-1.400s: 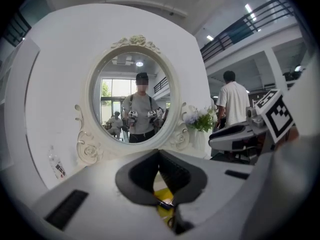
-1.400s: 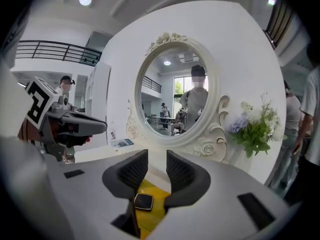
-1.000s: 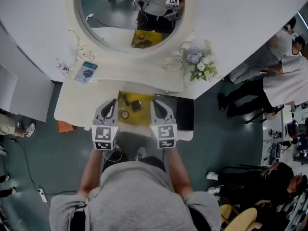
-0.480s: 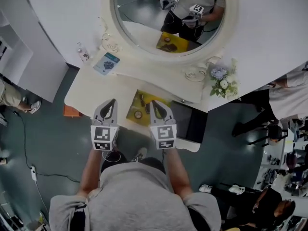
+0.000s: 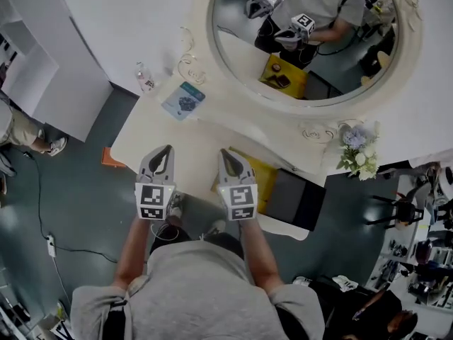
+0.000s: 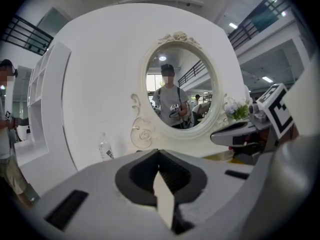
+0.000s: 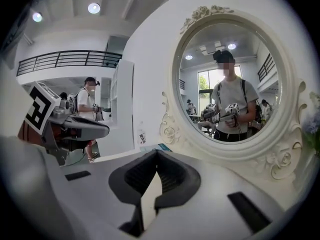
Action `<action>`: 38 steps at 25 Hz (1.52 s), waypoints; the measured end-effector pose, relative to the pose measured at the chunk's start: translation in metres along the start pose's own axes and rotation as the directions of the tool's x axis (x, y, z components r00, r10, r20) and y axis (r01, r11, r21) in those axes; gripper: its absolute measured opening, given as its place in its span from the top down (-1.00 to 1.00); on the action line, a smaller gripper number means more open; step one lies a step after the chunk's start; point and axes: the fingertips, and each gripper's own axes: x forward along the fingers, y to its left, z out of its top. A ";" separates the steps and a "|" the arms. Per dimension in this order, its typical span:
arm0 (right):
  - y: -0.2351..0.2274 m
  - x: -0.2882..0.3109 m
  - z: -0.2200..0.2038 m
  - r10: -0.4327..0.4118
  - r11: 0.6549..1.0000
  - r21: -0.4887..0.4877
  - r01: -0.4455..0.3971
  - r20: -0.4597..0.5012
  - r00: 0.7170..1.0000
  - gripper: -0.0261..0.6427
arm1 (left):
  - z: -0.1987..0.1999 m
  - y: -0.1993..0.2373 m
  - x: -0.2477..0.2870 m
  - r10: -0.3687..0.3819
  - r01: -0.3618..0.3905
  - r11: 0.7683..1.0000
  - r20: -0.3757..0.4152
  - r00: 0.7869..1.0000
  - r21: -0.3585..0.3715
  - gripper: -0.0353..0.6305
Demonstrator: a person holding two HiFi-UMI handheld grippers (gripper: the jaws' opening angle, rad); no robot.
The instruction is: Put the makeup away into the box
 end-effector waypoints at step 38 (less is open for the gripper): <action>-0.025 0.063 -0.078 -0.355 0.884 0.230 0.407 -0.235 0.905 0.88 | -0.122 0.049 0.184 -0.242 0.426 0.715 -0.375 0.895 0.554 0.74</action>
